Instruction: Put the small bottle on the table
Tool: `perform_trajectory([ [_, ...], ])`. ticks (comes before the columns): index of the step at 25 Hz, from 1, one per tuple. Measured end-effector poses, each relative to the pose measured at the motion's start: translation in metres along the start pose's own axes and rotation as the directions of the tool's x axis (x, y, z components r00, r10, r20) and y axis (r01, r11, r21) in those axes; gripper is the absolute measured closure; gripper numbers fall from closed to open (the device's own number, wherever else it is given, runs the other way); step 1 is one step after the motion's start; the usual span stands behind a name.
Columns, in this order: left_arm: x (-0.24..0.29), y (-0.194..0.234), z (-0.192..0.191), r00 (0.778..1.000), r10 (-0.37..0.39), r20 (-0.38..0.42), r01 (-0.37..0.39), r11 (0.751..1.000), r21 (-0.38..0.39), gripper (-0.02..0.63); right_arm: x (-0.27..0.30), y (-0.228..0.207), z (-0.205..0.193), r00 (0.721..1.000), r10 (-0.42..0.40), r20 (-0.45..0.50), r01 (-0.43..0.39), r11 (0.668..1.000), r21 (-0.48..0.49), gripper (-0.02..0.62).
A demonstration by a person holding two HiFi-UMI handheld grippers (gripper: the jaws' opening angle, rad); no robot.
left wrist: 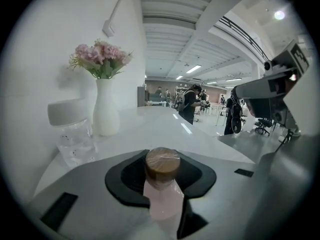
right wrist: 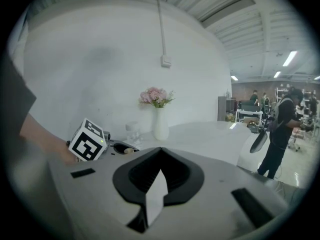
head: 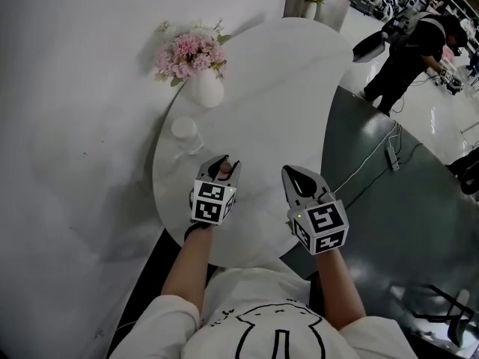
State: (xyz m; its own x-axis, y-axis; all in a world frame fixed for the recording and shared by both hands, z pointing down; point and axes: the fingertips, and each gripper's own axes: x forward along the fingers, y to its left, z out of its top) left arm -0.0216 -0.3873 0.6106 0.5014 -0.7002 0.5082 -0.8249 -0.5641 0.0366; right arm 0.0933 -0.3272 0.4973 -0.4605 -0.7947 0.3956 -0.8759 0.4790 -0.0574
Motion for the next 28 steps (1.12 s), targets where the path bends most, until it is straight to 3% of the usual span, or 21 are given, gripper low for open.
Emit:
perform_trajectory([
  [5, -0.001, 0.000, 0.000, 1.000, -0.007, -0.014, 0.007, 1.000, -0.029, 0.464, -0.006, 0.002, 0.000, 1.000, 0.011, 0.007, -0.011, 1.000, 0.001, 0.601],
  [7, -0.002, 0.000, -0.001, 1.000, -0.003, -0.016, 0.002, 0.999, -0.050, 0.367, -0.009, 0.002, -0.001, 1.000, 0.016, 0.010, -0.016, 1.000, 0.006, 0.601],
  [15, -0.018, -0.003, 0.010, 0.999, 0.013, 0.050, -0.008, 0.995, -0.102, 0.234, -0.018, 0.000, -0.001, 1.000, 0.015, 0.027, -0.016, 0.999, 0.035, 0.601],
  [24, -0.053, -0.004, 0.020, 0.994, 0.024, 0.109, -0.014, 0.995, -0.098, 0.230, -0.036, 0.014, 0.001, 0.999, -0.015, 0.046, 0.013, 0.999, 0.044, 0.601],
  [28, -0.076, 0.000, 0.024, 0.991, 0.027, 0.135, -0.015, 0.996, -0.087, 0.230, -0.046, 0.028, 0.011, 0.995, -0.033, 0.097, 0.028, 0.998, 0.051, 0.601],
])
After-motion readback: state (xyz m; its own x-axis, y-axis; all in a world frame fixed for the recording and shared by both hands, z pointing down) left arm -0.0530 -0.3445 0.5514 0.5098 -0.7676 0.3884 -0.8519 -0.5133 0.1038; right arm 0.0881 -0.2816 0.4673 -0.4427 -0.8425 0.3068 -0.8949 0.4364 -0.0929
